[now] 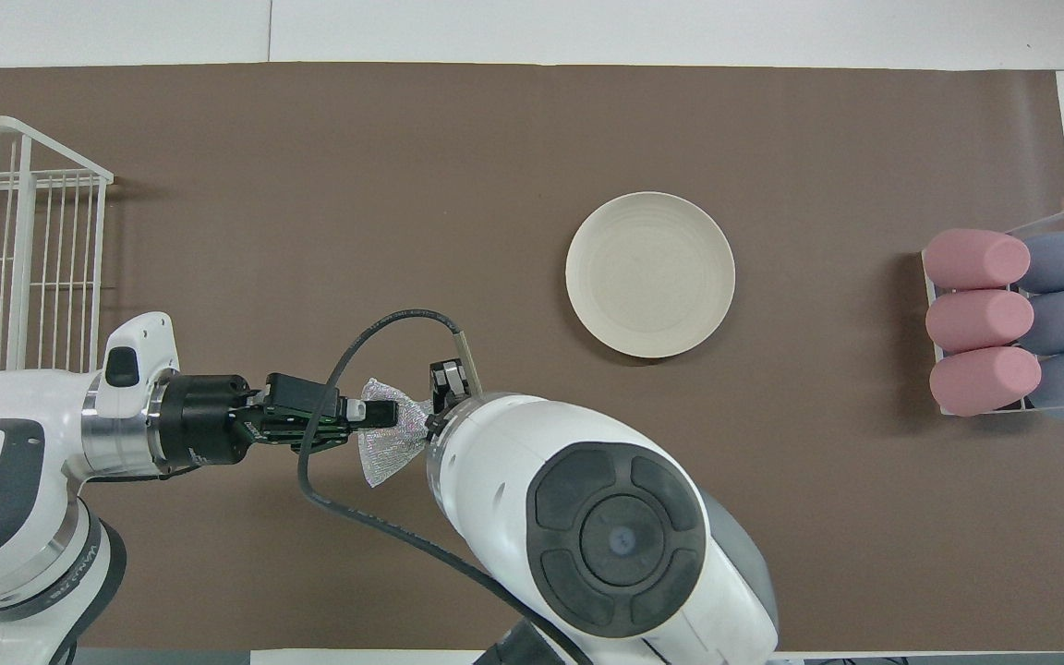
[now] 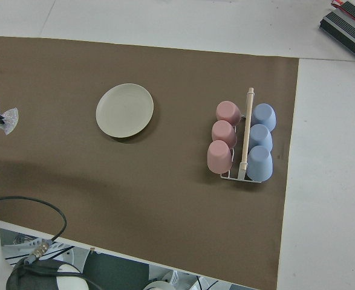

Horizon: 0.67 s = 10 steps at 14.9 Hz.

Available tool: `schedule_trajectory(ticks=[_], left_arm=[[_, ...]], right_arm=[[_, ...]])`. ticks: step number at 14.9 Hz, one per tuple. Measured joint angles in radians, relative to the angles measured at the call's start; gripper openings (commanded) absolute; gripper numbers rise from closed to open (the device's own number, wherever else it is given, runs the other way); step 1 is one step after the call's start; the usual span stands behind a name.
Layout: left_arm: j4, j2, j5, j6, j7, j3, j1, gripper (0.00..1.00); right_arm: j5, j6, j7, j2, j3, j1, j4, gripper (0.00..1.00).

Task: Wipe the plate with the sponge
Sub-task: 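Pass the clear scrubber from the left gripper to the right gripper, then carry the scrubber onto the plate with the right gripper while the left withdraws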

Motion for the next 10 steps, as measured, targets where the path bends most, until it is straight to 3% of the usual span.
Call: schedule_trajectory(ticks=[6,10], left_arm=[[0.004,-0.038,0.114,0.002,-0.084,0.000,0.002,1.00],[0.012,-0.040,0.201,0.016,-0.103,0.000,0.032,1.00]], right_arm=[[-0.002,-0.017,-0.055,0.000,-0.004,-0.006,-0.006,0.00],[-0.004,0.023,-0.351,0.002,-0.008,-0.135,-0.071,0.00]])
